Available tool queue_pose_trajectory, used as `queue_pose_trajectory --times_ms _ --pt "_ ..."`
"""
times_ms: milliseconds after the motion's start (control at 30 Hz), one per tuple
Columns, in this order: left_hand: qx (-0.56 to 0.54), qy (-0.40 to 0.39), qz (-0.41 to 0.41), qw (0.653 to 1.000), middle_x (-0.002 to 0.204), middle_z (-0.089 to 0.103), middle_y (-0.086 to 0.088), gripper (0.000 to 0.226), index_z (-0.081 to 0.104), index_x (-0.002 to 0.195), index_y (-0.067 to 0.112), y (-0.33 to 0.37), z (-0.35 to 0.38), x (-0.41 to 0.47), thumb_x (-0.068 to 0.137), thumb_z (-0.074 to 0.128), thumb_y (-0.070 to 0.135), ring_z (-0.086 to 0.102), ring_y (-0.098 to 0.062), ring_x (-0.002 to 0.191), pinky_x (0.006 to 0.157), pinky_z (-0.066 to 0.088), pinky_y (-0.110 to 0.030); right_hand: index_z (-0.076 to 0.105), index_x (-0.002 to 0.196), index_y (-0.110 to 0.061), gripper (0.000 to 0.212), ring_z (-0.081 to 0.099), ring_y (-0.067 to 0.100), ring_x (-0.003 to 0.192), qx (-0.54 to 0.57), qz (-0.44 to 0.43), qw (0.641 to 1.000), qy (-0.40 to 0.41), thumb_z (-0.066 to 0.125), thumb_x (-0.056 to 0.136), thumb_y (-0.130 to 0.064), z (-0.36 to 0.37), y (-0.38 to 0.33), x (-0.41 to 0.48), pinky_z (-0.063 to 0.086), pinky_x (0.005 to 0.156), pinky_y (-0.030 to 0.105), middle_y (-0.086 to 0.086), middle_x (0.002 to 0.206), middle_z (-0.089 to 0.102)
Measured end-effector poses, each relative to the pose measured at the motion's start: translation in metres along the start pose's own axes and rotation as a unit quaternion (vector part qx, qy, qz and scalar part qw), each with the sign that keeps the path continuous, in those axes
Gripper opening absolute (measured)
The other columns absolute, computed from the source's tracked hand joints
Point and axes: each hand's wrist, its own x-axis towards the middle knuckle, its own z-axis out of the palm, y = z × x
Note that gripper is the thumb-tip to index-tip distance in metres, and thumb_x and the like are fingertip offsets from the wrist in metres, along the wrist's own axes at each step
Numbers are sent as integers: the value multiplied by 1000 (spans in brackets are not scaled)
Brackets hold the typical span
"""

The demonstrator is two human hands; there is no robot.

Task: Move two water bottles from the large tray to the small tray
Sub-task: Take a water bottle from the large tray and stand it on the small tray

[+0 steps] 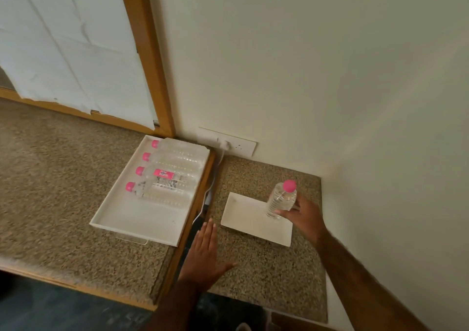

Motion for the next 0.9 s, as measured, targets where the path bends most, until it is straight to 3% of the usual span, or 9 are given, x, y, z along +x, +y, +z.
queue_pose_trajectory --times_ms 67,300,367,467,600,700,833,900 --pt "-11 -22 -14 1000 166 -34 -9 132 -22 160 10 1 12 -2 77 18 104 -28 -23 156 130 -11 -43 64 125 -21 61 70 9 102 0 6 1000 2 90 70 -18 2 11 -1 55 92 33 -3 115 74" --pt "24 -66 -2 998 166 -33 -14 129 -25 157 9 4 36 -7 76 8 104 -26 -28 157 128 -9 -48 62 126 -23 62 69 10 104 6 16 1000 0 89 71 -15 9 35 -8 54 90 27 -3 117 73" --pt "36 -58 10 998 170 -20 -18 126 -11 162 6 5 42 -5 83 19 100 -12 -35 160 125 -9 -45 62 124 -24 61 69 10 105 5 19 1000 0 90 70 -15 10 40 -9 53 91 28 -2 117 73" --pt "68 -60 18 996 170 16 -25 120 17 161 -2 4 49 -3 89 34 93 22 -42 156 122 -4 -43 62 126 -21 62 68 10 106 4 23 1000 -4 89 71 -16 13 46 -10 50 87 20 -3 118 72" --pt "90 -52 14 995 171 12 -25 122 16 161 -3 5 53 -4 89 32 94 16 -42 157 122 0 -48 61 132 -19 67 67 10 109 1 29 999 -16 89 71 -17 17 59 -13 54 92 26 -3 121 71" --pt "105 -73 8 992 171 13 -26 122 18 161 -4 6 54 -4 89 31 94 17 -42 157 122 3 -51 60 132 -19 67 67 10 108 -10 25 999 -18 89 71 -13 15 63 -13 51 86 14 -4 120 70" --pt "112 -80 8 990 169 18 -27 122 22 160 -5 6 57 -3 89 32 94 21 -42 156 122 5 -52 57 133 -18 71 67 14 110 -26 15 999 -24 88 70 -7 16 64 -13 54 91 22 -1 121 69" --pt "115 -74 9 990 169 17 -28 123 22 159 -6 5 59 -2 88 32 94 21 -43 156 121 10 -54 57 134 -17 72 66 14 110 -39 10 999 -22 87 70 -4 17 67 -13 53 88 17 -1 121 68"
